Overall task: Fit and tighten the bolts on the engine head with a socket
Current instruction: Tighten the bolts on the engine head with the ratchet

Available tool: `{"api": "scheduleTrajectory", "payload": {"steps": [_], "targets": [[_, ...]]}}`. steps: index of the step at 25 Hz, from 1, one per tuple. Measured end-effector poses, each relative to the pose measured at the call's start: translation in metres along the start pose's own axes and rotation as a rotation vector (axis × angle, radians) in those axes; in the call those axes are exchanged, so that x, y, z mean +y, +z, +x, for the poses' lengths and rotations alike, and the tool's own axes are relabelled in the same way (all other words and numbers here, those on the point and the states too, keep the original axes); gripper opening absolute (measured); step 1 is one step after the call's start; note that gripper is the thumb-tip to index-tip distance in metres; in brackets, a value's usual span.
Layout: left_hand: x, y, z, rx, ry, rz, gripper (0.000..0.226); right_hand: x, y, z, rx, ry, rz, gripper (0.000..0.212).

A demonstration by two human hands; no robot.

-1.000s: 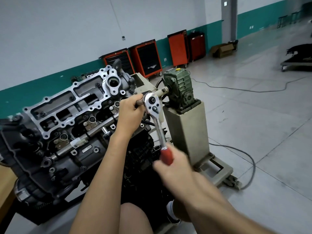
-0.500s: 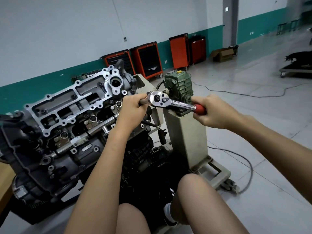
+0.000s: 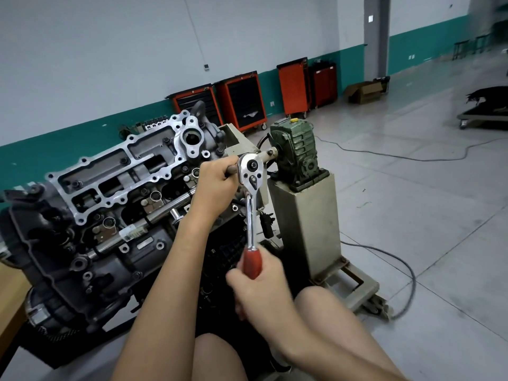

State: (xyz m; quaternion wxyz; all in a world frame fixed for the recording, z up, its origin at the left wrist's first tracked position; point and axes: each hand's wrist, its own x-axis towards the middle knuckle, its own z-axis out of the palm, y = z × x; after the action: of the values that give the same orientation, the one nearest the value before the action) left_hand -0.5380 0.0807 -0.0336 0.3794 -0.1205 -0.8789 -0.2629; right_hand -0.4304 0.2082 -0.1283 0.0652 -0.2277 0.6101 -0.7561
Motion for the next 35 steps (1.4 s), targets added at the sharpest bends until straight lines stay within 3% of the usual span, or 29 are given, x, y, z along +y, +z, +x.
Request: {"api": "scheduleTrajectory", "payload": {"steps": [5,8,11,14,17,19,22,26,29,32,35], "targets": [[0.005,0.000,0.000,-0.026,0.013,0.003,0.018,-0.041,-0.134,0.064,-0.151,-0.314,-0.841,0.036],[0.006,0.001,0.000,-0.029,-0.004,-0.012,0.017,-0.080,-0.165,0.105,-0.151,-0.541,-1.192,0.022],[0.004,0.001,-0.001,0.013,-0.001,-0.009,0.017,-0.061,-0.153,0.089,-0.076,-0.473,-1.078,0.025],[0.003,0.003,-0.003,0.037,0.016,0.012,0.023,-0.015,-0.097,0.034,0.035,-0.251,-0.586,0.033],[0.002,0.005,-0.003,0.039,0.010,0.006,0.025,0.006,-0.015,0.002,0.093,-0.045,-0.062,0.021],[0.000,0.005,-0.003,0.042,-0.001,0.003,0.027,0.008,0.018,-0.003,0.060,0.034,0.143,0.017],[-0.001,0.004,-0.004,0.021,-0.014,-0.018,0.021,0.003,-0.016,0.003,0.031,-0.001,-0.078,0.023],[0.008,0.006,-0.002,0.008,-0.002,-0.018,0.022,-0.033,-0.128,0.053,-0.074,-0.224,-0.799,0.031],[0.007,0.005,-0.002,0.031,-0.031,-0.035,0.022,-0.078,-0.162,0.104,-0.079,-0.451,-1.235,0.029],[0.007,0.001,-0.007,0.033,-0.048,-0.062,0.018,-0.068,-0.150,0.097,-0.012,-0.449,-1.175,0.034],[0.005,0.004,-0.008,0.060,-0.061,-0.052,0.022,-0.022,-0.097,0.040,0.069,-0.239,-0.649,0.039]]}}
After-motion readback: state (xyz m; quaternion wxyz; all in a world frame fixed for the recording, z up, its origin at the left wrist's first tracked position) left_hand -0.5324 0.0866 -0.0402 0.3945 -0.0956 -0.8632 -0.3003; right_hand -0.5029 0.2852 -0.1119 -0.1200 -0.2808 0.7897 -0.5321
